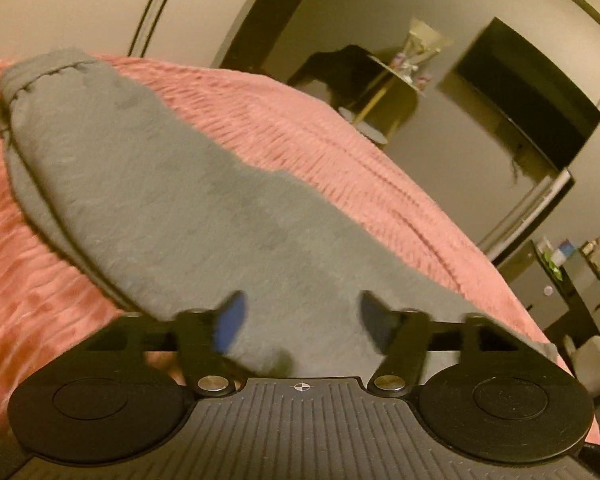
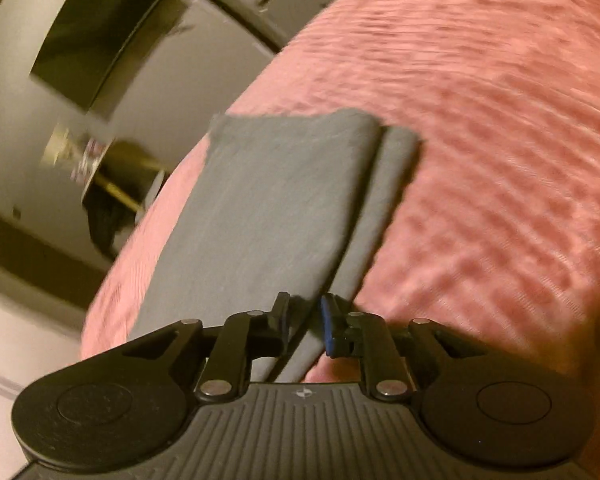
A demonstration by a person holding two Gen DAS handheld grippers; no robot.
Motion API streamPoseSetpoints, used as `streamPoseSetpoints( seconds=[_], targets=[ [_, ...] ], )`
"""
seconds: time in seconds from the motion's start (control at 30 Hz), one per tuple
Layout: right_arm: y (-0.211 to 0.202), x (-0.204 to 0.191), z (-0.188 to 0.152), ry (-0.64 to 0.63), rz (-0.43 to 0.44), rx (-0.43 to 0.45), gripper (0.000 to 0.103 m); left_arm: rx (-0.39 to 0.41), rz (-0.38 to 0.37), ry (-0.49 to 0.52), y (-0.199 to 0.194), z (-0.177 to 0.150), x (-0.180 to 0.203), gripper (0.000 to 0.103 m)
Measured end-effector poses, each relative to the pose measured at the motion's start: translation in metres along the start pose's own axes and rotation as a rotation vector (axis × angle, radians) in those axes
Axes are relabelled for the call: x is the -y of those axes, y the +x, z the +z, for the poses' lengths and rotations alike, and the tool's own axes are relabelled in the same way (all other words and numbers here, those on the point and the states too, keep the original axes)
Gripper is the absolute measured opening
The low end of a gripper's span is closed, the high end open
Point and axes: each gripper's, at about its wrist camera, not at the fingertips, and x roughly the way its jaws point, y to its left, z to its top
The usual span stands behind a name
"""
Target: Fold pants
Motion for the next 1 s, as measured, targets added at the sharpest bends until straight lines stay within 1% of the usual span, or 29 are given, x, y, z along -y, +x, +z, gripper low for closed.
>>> streamPoseSetpoints(
  seconds=[0.07,0.13,0.23,0.3,0.37,0.47,0.53,0.57,0.6,0.67,0.8,0.9,0.93,0.97,1.0],
  targets=[
    [0.005,0.004,0.005,0.027,0.010,0.009,0.020,-0.034,0.000,-0.002,0.009,0.000,0.001,0.076],
    [0.008,0.003,0.009,0.031,0.002,0.024,0.023,-0.086,0.009,-0.021,0.019,-0.001,0.001,0.076],
    [0.015,0.000,0.016,0.042,-0.002,0.043,0.029,-0.117,0.021,-0.027,0.028,-0.003,-0.001,0.077],
    [0.017,0.002,0.020,0.068,-0.009,0.036,0.031,-0.118,0.033,-0.005,0.030,-0.003,0.003,0.078],
    [0.017,-0.001,0.020,0.060,-0.007,0.040,0.032,-0.120,0.050,0.025,0.033,-0.004,0.008,0.080],
    [0.017,0.000,0.016,0.047,-0.002,0.044,0.032,-0.124,0.097,0.108,0.038,-0.007,0.021,0.081],
    [0.019,-0.004,0.016,0.027,0.006,0.041,0.032,-0.121,0.106,0.161,0.040,-0.008,0.029,0.084],
    [0.021,-0.008,0.016,0.010,0.013,0.039,0.032,-0.121,0.104,0.172,0.040,-0.009,0.031,0.086],
    [0.022,-0.010,0.016,0.000,0.016,0.035,0.031,-0.122,0.102,0.176,0.040,-0.010,0.033,0.086],
    [0.026,-0.015,0.014,-0.019,0.012,0.028,0.021,-0.123,0.101,0.176,0.040,-0.010,0.033,0.086],
    [0.032,-0.022,0.011,-0.041,0.004,0.020,0.021,-0.126,0.113,0.161,0.042,-0.009,0.028,0.086],
    [0.034,-0.029,0.009,-0.095,-0.021,0.029,0.020,-0.131,0.122,0.160,0.044,-0.010,0.026,0.086],
    [0.033,-0.032,0.007,-0.118,-0.033,0.033,0.016,-0.132,0.124,0.164,0.045,-0.010,0.026,0.086],
    [0.032,-0.035,0.006,-0.145,-0.053,0.041,0.009,-0.131,0.126,0.171,0.045,-0.010,0.026,0.086],
    [0.029,-0.038,0.004,-0.162,-0.067,0.050,0.007,-0.129,0.130,0.179,0.045,-0.011,0.027,0.086]
  ],
)
